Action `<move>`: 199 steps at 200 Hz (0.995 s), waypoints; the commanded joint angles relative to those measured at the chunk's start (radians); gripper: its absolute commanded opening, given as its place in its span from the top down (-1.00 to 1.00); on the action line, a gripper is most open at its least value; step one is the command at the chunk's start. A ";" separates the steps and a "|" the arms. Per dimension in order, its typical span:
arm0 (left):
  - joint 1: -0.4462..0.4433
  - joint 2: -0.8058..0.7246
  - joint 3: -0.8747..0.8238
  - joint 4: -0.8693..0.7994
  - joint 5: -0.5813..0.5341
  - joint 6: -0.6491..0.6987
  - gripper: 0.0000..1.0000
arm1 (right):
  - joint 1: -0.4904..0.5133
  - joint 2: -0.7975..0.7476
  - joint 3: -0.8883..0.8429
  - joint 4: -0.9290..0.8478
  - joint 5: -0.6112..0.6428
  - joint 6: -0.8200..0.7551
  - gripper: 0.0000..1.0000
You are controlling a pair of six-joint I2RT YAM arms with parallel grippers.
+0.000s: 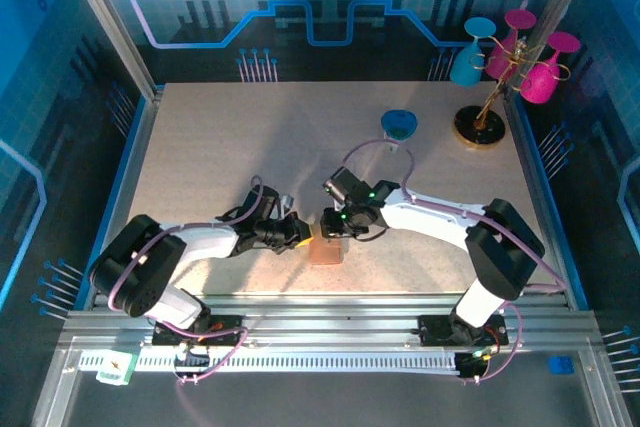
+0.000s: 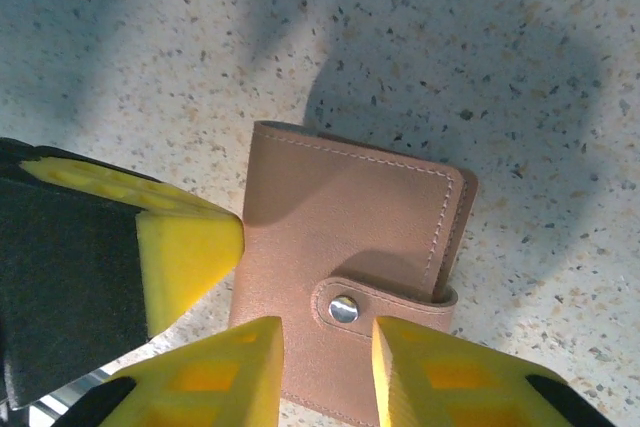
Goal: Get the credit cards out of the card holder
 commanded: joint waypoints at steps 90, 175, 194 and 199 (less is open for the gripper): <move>0.036 0.081 -0.050 0.111 0.072 -0.074 1.00 | 0.104 0.136 0.148 -0.214 0.134 0.015 0.38; 0.041 0.134 -0.068 0.175 0.087 -0.094 1.00 | 0.119 0.184 0.183 -0.198 0.147 -0.003 0.29; 0.040 0.145 -0.070 0.187 0.089 -0.098 1.00 | 0.119 0.207 0.192 -0.195 0.142 -0.008 0.27; 0.042 0.148 -0.071 0.193 0.091 -0.101 1.00 | 0.118 0.214 0.194 -0.195 0.139 -0.009 0.27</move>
